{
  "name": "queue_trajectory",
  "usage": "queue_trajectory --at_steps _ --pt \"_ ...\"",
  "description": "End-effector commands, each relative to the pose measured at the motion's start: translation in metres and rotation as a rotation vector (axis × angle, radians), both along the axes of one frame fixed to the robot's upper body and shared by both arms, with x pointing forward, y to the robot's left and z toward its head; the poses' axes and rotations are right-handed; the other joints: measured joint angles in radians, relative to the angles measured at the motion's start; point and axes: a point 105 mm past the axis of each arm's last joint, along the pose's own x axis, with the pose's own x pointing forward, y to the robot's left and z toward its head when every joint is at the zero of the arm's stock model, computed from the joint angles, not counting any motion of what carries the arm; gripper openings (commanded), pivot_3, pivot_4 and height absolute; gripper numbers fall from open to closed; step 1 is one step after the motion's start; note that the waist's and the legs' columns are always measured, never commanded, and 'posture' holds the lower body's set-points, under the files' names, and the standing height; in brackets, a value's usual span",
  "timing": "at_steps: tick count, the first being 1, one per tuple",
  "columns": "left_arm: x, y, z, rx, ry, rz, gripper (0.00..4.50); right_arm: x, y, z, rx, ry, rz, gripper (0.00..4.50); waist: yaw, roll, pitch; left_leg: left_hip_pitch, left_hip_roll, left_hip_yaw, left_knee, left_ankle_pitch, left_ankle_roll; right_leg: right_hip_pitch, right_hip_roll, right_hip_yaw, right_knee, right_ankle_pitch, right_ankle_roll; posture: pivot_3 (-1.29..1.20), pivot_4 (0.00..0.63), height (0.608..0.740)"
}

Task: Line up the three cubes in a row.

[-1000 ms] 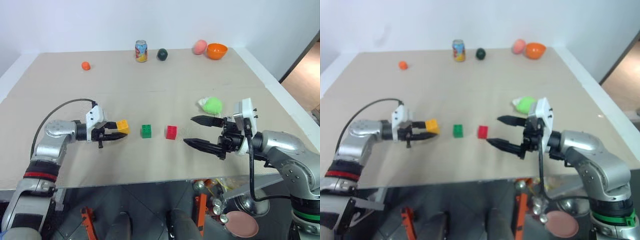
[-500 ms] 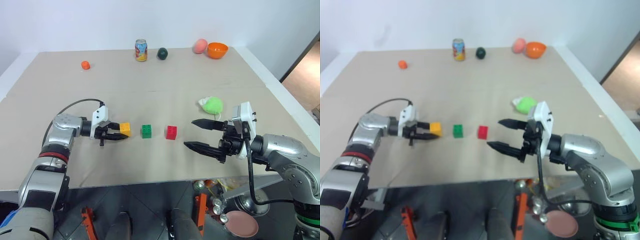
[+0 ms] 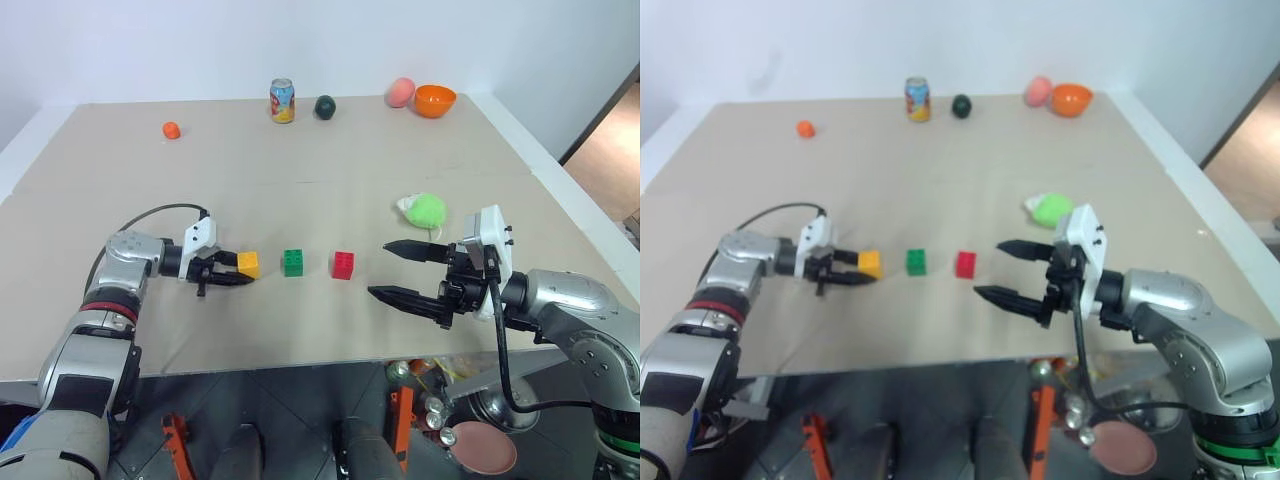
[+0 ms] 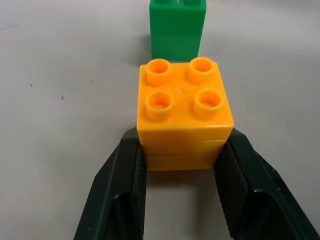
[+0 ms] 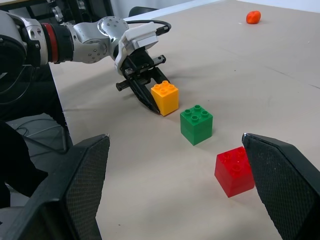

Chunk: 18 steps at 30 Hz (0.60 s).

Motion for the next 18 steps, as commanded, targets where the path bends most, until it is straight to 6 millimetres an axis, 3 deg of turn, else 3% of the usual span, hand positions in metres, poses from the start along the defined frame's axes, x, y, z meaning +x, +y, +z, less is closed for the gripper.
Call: queue_trajectory --at_steps 1,18 --pt "0.005 0.001 0.011 0.012 -0.052 0.000 1.31 -0.005 0.000 0.010 -0.004 -0.043 0.016 4.36 0.000 0.000 0.000 0.000 0.000 0.000 0.000 0.000 0.000 0.000 0.000 0.000 0.000 0.000 0.000 0.00 0.150 0.740" --pt "0.012 -0.009 0.016 0.024 -0.103 -0.010 1.31 -0.006 -0.002 0.008 -0.020 -0.032 0.024 4.36 0.000 0.000 0.000 0.000 0.000 0.000 0.000 0.000 0.000 0.000 0.000 0.000 0.000 0.001 0.001 0.00 0.150 0.740"
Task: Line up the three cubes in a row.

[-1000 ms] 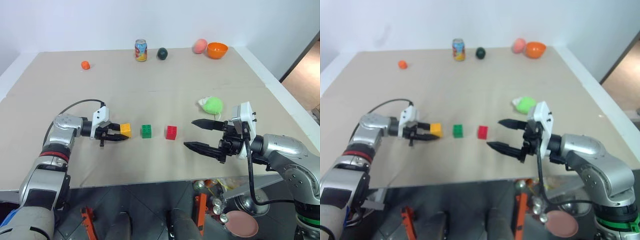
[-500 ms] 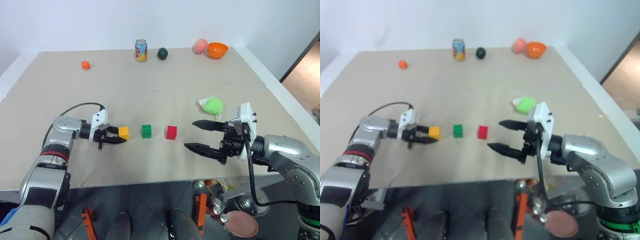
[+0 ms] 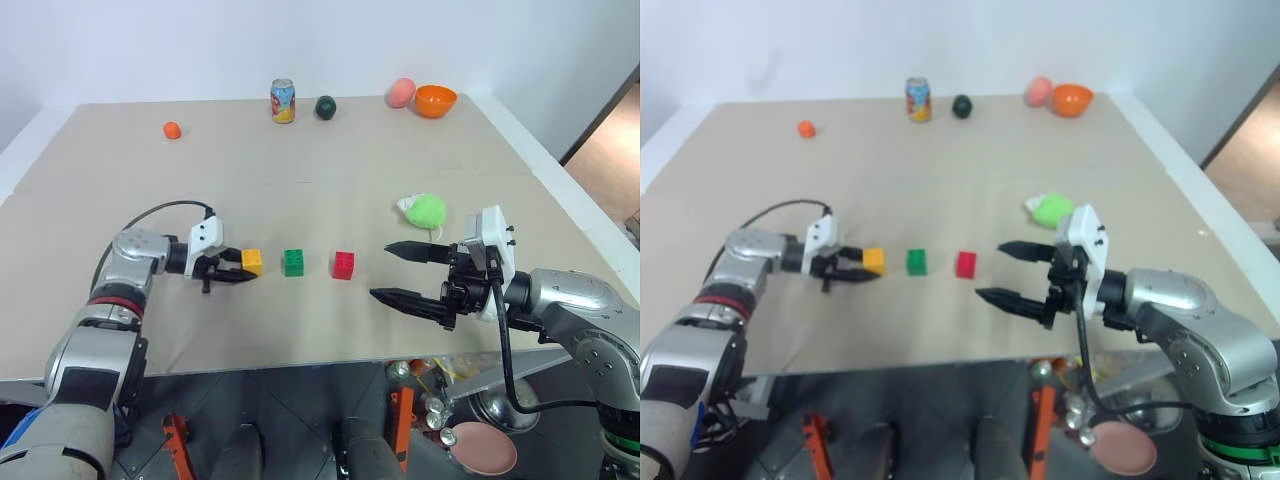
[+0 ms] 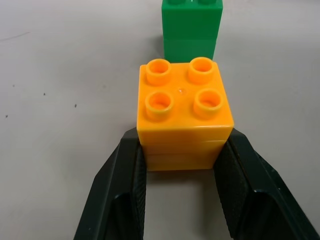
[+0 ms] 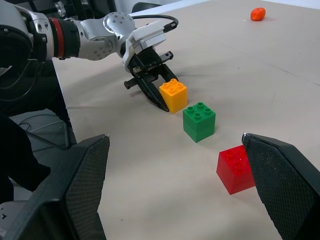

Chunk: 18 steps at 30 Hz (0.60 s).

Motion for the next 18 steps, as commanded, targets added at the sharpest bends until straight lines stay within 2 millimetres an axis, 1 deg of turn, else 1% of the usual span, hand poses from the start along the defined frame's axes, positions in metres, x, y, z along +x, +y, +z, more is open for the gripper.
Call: queue_trajectory --at_steps 1,7,9,15,16,18 --pt "0.0035 -0.0008 0.0131 0.003 -0.043 -0.016 1.31 -0.0046 -0.0012 0.0081 -0.008 -0.036 0.008 4.36 0.000 0.000 0.000 0.000 0.000 0.000 0.000 0.000 0.000 0.000 0.000 0.000 0.000 0.000 0.000 0.00 0.150 0.740" --pt "0.0028 0.0003 0.0118 0.014 -0.037 -0.020 1.31 -0.0051 -0.0026 0.0081 -0.014 -0.035 0.004 4.36 0.000 0.000 0.000 0.000 0.000 0.000 0.000 0.000 0.000 0.000 0.000 0.000 0.000 0.000 0.000 0.00 0.150 0.740" --pt "0.0028 0.0010 0.0112 0.017 -0.031 -0.016 2.37 -0.0048 -0.0024 0.0080 -0.016 -0.035 0.004 4.36 0.000 0.000 0.000 0.000 0.000 0.000 0.000 0.000 0.000 0.000 0.000 0.000 0.000 0.000 0.000 0.00 0.150 0.740" --pt "0.0036 0.0048 0.0118 0.020 -0.038 0.000 4.38 -0.0041 -0.0017 0.0079 -0.019 -0.036 0.008 4.36 0.000 0.000 0.000 0.000 0.000 0.000 0.000 0.000 0.000 0.000 0.000 0.000 0.000 0.000 0.000 0.00 0.150 0.740" --pt "0.0039 0.0056 0.0122 0.018 -0.039 0.005 4.48 -0.0039 -0.0014 0.0079 -0.019 -0.036 0.010 4.36 0.000 0.000 0.000 0.000 0.000 0.000 0.000 0.000 0.000 0.000 0.000 0.000 0.000 0.000 0.000 0.00 0.150 0.740" --pt "0.0038 0.0088 0.0132 0.020 -0.042 0.013 4.48 -0.0038 -0.0003 0.0081 -0.017 -0.037 0.017 4.36 0.000 0.000 0.000 0.000 0.000 0.000 0.000 0.000 0.000 0.000 0.000 0.000 0.000 0.000 0.000 0.00 0.150 0.740"
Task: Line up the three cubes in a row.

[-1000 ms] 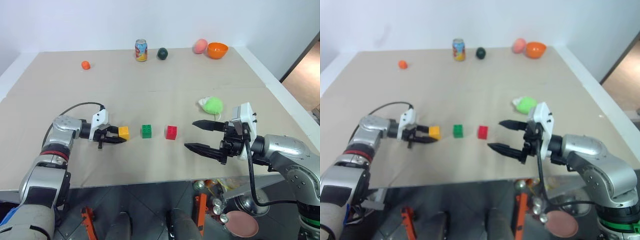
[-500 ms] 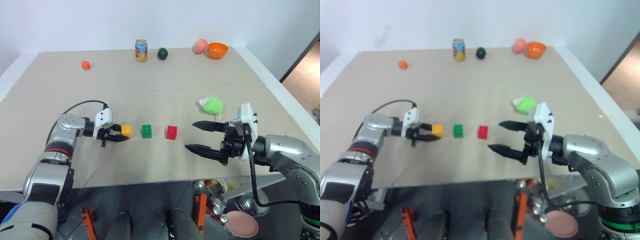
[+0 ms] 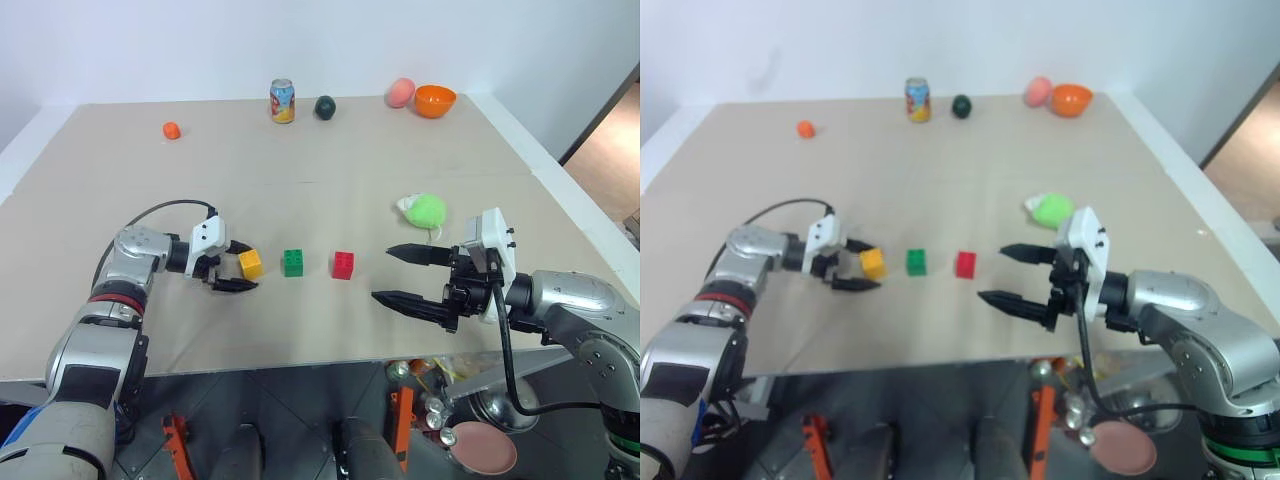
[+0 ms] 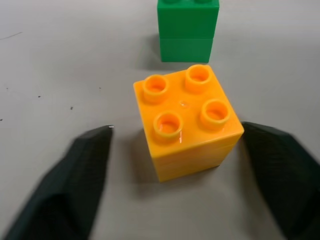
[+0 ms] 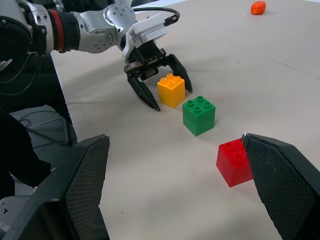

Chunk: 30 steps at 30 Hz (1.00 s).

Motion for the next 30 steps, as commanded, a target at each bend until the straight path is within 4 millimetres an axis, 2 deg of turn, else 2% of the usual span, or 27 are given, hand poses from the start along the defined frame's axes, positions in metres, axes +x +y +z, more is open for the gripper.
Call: queue_trajectory --at_steps 1,5,12,15,19,23,25,27,30 --pt "0.003 0.011 0.013 0.005 -0.046 0.023 4.48 -0.003 0.003 0.010 -0.001 -0.046 0.026 4.36 0.000 0.000 0.000 0.000 0.000 0.000 0.000 0.000 0.000 0.000 0.000 0.000 0.000 0.000 0.000 0.00 0.150 0.740" --pt "0.002 0.021 0.017 0.016 -0.054 0.036 4.48 -0.001 0.004 0.011 -0.001 -0.049 0.038 4.36 -0.001 0.000 0.000 0.000 0.000 0.000 0.000 0.000 0.000 0.000 0.000 0.000 0.000 0.000 0.000 0.00 0.150 0.740" --pt "-0.014 0.052 0.026 0.048 0.006 0.023 4.48 0.002 0.008 0.013 -0.001 -0.058 0.073 4.36 -0.002 0.000 0.000 0.000 0.001 0.000 0.000 0.000 0.000 0.000 0.000 0.000 0.000 0.000 0.000 0.00 0.150 0.740" --pt "-0.022 0.073 0.030 0.053 0.028 0.074 4.48 0.003 0.011 0.016 0.004 -0.069 0.095 4.36 -0.002 0.000 0.000 0.000 0.001 0.000 0.000 0.000 0.000 0.000 0.000 0.000 0.000 0.000 -0.001 0.00 0.150 0.740" --pt "-0.028 0.085 0.043 -0.047 0.007 0.146 4.48 0.007 0.015 0.019 0.015 -0.090 0.086 4.36 -0.003 0.000 0.000 0.001 0.002 0.000 -0.001 0.000 0.000 -0.001 0.002 0.000 0.001 0.000 -0.001 0.00 0.150 0.740" --pt "-0.021 0.092 0.058 -0.298 -0.047 0.406 4.48 0.025 0.012 0.009 0.018 -0.100 -0.044 4.36 -0.002 0.000 0.000 0.001 0.002 0.000 0.000 0.000 0.000 -0.001 0.001 0.001 0.002 0.000 -0.001 0.00 0.150 0.740" --pt "-0.022 0.095 0.055 -0.392 -0.050 0.568 4.48 0.034 0.006 0.002 0.012 -0.097 -0.132 4.36 -0.002 0.000 0.000 0.001 0.002 0.001 0.000 0.000 0.000 0.000 0.001 0.001 0.002 0.000 -0.001 0.00 0.150 0.740" --pt "-0.031 0.097 0.052 -0.484 -0.049 0.696 4.48 0.041 -0.005 -0.005 -0.023 -0.122 -0.233 4.36 -0.002 0.000 0.000 0.001 0.003 0.001 0.000 0.000 0.000 0.000 0.001 0.002 0.002 0.000 -0.001 0.00 0.150 0.740" --pt "-0.052 0.099 0.042 -0.579 -0.020 0.856 4.48 0.044 -0.019 -0.004 0.016 -0.135 -0.334 4.36 -0.001 0.000 0.000 0.001 0.003 0.001 -0.001 0.000 0.000 -0.001 0.001 0.002 0.002 0.000 -0.001 0.00 0.150 0.740"
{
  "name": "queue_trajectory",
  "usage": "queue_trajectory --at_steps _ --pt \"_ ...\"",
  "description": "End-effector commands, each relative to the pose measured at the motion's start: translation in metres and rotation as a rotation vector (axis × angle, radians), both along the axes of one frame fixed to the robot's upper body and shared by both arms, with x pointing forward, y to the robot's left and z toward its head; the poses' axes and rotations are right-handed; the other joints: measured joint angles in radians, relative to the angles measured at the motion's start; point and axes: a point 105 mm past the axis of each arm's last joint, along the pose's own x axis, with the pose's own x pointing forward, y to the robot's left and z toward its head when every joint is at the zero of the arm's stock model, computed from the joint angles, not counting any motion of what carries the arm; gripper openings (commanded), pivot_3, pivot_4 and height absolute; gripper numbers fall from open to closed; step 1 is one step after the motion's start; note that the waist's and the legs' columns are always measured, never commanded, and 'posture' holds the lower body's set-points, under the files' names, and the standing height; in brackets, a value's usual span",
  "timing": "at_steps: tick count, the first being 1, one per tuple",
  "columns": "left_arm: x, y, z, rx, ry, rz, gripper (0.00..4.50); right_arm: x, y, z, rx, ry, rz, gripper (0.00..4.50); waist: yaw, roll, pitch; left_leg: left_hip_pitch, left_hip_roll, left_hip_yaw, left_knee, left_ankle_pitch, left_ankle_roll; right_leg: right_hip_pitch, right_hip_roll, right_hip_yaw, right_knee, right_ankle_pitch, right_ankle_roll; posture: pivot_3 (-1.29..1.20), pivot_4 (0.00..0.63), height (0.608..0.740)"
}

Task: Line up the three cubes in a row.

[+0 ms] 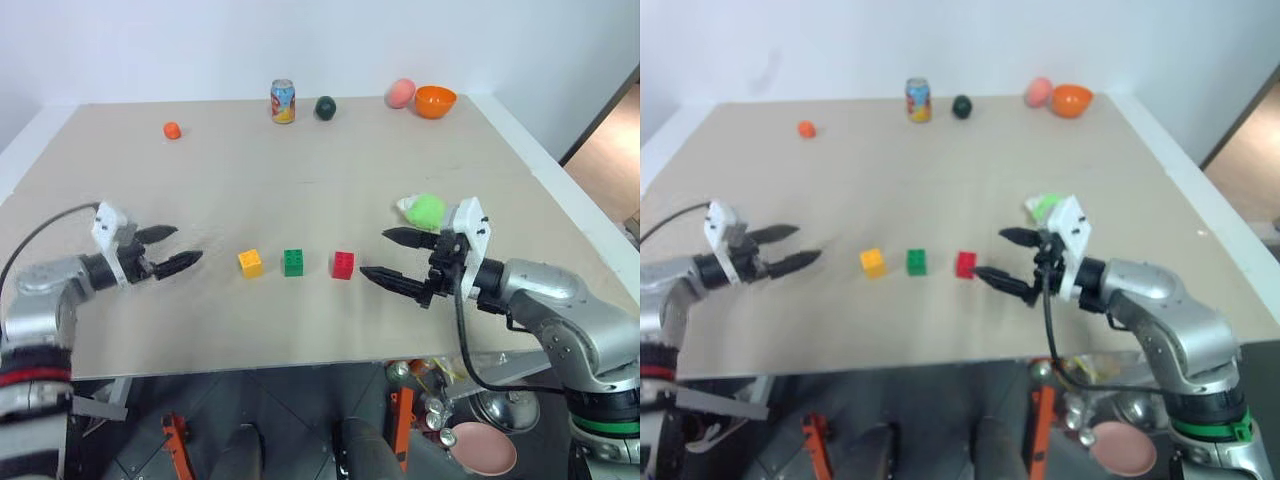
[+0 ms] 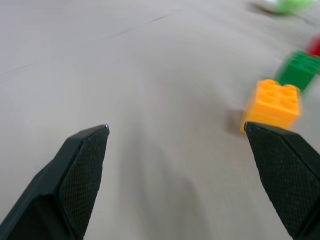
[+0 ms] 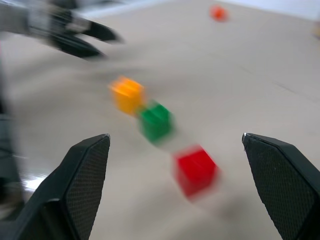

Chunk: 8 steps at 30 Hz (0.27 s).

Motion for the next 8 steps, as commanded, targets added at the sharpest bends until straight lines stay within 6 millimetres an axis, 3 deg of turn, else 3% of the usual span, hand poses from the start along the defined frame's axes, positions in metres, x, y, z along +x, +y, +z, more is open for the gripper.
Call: queue_trajectory --at_steps 1,4,8 --pt "-0.018 0.008 0.017 -0.093 -0.051 0.190 4.48 0.006 -0.017 0.012 0.029 -0.092 -0.140 4.36 0.001 0.000 0.000 0.000 0.000 0.000 0.000 0.000 0.000 0.000 0.000 0.000 0.000 0.000 0.000 0.00 0.150 0.740" --pt "-0.033 0.007 0.009 -0.139 -0.028 0.278 4.48 0.017 -0.024 0.007 0.052 -0.108 -0.270 4.36 0.001 0.000 0.000 0.001 0.000 0.000 0.000 0.000 0.000 0.001 0.001 0.000 0.000 0.001 -0.002 0.00 0.150 0.740" --pt "-0.038 0.011 0.000 -0.132 -0.004 0.363 4.48 0.028 -0.019 -0.002 0.097 -0.116 -0.377 4.36 0.001 -0.001 0.000 0.004 0.000 0.000 0.001 0.002 0.001 0.002 0.001 0.000 0.000 0.002 -0.008 0.00 0.150 0.740"
